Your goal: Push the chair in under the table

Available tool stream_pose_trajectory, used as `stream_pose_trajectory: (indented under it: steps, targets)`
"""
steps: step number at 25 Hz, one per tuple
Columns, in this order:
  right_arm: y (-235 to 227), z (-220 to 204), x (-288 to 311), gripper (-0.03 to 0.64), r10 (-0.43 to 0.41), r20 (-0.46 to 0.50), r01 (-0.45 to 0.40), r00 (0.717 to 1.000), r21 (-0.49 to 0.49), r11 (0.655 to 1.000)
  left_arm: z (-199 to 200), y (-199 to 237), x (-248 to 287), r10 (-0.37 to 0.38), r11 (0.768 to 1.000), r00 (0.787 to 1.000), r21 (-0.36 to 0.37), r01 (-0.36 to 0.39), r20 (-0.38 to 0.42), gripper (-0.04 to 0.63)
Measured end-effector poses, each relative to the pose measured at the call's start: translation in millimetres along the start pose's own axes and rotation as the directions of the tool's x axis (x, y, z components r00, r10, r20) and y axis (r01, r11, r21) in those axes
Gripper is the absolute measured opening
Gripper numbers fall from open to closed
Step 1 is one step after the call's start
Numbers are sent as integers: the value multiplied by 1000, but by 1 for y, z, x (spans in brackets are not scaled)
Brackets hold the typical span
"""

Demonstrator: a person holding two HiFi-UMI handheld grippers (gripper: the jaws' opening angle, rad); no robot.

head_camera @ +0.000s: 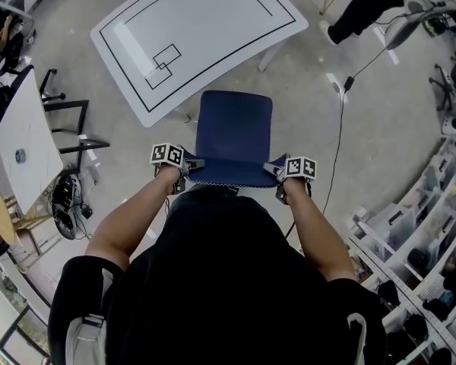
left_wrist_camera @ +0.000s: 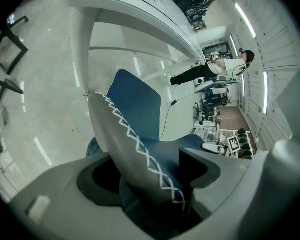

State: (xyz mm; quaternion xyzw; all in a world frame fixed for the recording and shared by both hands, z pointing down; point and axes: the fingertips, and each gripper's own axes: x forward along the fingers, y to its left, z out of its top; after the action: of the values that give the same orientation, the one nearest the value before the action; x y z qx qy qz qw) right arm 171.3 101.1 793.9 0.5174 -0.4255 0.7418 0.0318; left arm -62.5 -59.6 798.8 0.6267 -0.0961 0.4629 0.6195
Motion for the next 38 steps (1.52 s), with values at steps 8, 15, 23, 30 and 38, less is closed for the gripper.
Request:
stream_pose_trajectory:
  steps: [8, 15, 23, 30, 38]
  targets:
    - [26, 38, 9, 324, -1, -1, 1, 1000, 1, 1000, 39, 1, -15, -12, 1000, 1000, 1, 12, -14, 345]
    - [41, 69, 11, 325, -3, -13, 3, 1000, -9, 1000, 67, -5, -22, -36, 999, 999, -13, 36, -10, 350]
    - [57, 123, 11, 328, -17, -56, 13, 998, -70, 997, 87, -12, -19, -75, 995, 997, -70, 76, 27, 353]
    - [69, 181, 10, 331, -18, -103, 3, 994, -143, 990, 109, -27, -13, -80, 985, 991, -143, 94, 104, 353]
    - [86, 246, 24, 331, -18, -192, -30, 981, -244, 969, 140, -41, -14, -54, 967, 976, -233, 104, 212, 353]
